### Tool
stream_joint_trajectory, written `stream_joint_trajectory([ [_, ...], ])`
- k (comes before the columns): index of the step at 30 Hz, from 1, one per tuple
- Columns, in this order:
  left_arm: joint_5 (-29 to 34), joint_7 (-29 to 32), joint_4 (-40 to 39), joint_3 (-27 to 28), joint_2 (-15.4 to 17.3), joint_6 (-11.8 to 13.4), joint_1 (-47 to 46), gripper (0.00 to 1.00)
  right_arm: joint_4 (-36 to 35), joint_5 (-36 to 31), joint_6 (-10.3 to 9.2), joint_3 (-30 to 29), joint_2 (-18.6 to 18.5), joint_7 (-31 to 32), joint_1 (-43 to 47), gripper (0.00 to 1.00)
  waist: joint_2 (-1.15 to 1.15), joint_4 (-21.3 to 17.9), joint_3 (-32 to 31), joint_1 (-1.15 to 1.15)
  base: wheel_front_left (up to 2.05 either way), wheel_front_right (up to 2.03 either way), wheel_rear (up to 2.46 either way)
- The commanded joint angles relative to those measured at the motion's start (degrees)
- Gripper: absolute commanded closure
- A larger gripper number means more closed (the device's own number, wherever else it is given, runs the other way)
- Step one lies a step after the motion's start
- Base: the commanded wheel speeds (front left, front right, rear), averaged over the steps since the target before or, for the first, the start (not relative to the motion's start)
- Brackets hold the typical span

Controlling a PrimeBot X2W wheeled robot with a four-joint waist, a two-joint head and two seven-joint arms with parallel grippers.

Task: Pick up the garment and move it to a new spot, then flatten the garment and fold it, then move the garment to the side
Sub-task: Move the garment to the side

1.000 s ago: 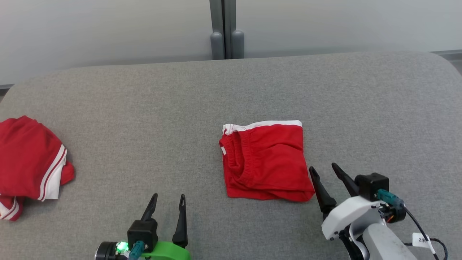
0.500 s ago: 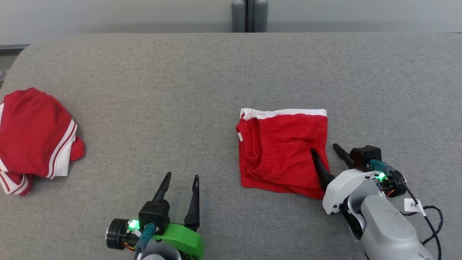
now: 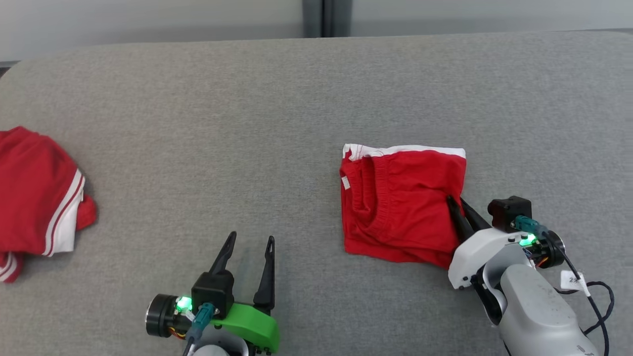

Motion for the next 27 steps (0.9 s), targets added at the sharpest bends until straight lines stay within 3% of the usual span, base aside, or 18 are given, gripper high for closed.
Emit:
stream_joint_trajectory([
  [1, 0.4, 0.0, -0.1, -0.1, 0.2, -0.3, -0.6, 0.0, 0.0, -0.2, -0.21, -0.2, -0.6, 0.1, 1.4, 1.0, 0.0, -5.9, -1.5, 0.0, 0.0, 0.0, 0.0],
  [11, 0.6, 0.0, 0.1, -4.3, 0.3, -1.8, -2.6, 0.0, -1.6, 1.8, -0.16, 2.0, -0.4, 0.0, 3.0, 1.0, 0.0, -21.2, -2.0, 0.0, 0.0, 0.0, 0.0],
  [17, 0.6, 0.0, 0.4, -4.9, 0.3, -1.5, -2.6, 0.0, -2.3, 4.3, -0.16, 4.8, -0.4, 0.0, 4.0, 1.0, 0.0, -28.8, -2.2, 0.0, 0.0, 0.0, 0.0],
  [22, 1.5, 0.0, 0.7, -4.5, 0.3, -1.8, -3.0, 0.0, -3.1, 5.7, -0.16, 6.5, -0.4, 0.0, 4.6, 1.0, 0.0, -33.1, -1.5, 0.0, 0.0, 0.0, 0.0],
  [27, 2.2, 0.0, 0.8, -4.2, 0.3, -2.3, -3.9, 0.0, -3.8, 5.4, -0.16, 5.6, -0.4, 0.0, 4.6, 1.0, 0.0, -33.5, -0.1, 0.0, 0.0, 0.0, 0.0],
])
